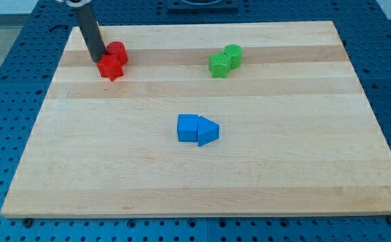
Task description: Slide the red star towards the top left of the board
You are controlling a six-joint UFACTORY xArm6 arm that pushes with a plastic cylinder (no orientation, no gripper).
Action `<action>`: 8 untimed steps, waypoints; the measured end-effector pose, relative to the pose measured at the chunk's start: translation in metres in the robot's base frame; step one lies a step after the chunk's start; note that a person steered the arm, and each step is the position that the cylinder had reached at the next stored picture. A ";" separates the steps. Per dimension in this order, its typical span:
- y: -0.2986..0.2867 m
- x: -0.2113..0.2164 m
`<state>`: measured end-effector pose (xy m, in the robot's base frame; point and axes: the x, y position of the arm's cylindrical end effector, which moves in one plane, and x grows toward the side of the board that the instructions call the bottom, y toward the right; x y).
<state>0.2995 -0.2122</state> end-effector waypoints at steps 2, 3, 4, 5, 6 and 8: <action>-0.048 0.015; -0.055 0.035; -0.045 0.069; -0.017 0.095; 0.009 0.095; 0.021 0.068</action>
<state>0.3674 -0.1915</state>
